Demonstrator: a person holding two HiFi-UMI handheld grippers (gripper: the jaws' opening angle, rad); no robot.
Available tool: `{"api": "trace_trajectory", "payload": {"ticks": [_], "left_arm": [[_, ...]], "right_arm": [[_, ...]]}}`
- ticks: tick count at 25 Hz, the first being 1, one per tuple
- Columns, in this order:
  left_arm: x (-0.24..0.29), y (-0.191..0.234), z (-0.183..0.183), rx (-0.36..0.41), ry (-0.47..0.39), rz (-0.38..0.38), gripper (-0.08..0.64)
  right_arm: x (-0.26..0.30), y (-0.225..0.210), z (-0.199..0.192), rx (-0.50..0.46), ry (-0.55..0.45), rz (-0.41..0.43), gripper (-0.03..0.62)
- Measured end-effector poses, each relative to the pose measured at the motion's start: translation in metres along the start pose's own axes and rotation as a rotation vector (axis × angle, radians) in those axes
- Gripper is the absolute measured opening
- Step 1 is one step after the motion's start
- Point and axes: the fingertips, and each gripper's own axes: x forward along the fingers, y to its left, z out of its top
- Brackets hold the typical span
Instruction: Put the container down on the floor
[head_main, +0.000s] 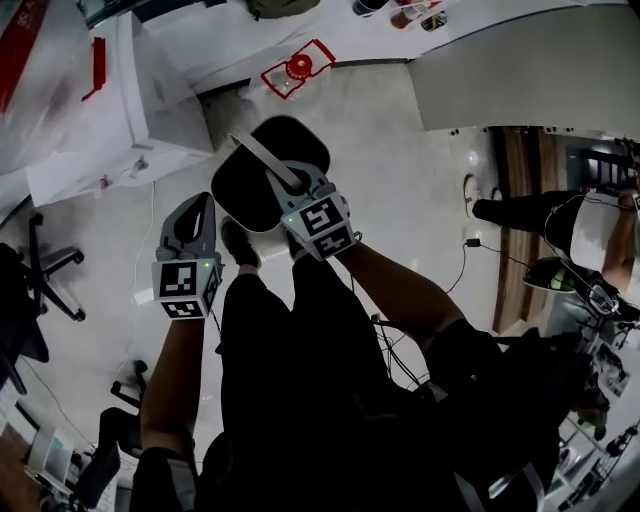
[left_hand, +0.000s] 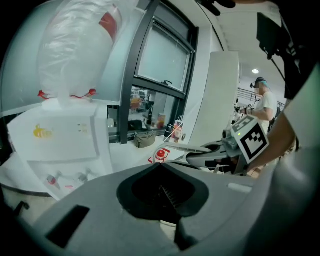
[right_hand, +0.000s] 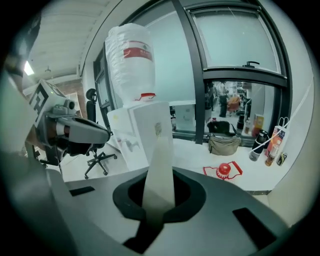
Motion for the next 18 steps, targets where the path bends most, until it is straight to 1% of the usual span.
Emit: {"api": "trace_trajectory", "payload": {"ticks": [4, 7, 10, 15, 18], "left_arm": [[0.016, 0.007, -0.031, -0.020, 0.047, 0.025, 0.012], [0.029, 0.013, -0.047, -0.023, 0.065, 0.033, 0.012], [0.043, 0.020, -0.062, -0.025, 0.080, 0.041, 0.012], [0.066, 0.024, -0.091, -0.045, 0.123, 0.034, 0.012], [0.079, 0.025, -0.111, -0.032, 0.125, 0.036, 0.012]], "right_arm": [[0.022, -0.004, -0.031, 0.015, 0.034, 0.002, 0.015], [0.037, -0.008, -0.051, 0.036, 0.062, 0.000, 0.015], [0.052, -0.010, -0.071, 0.035, 0.088, 0.006, 0.014], [0.076, -0.012, -0.097, 0.022, 0.094, 0.020, 0.011], [0.088, -0.014, -0.118, 0.034, 0.105, 0.025, 0.011]]}}
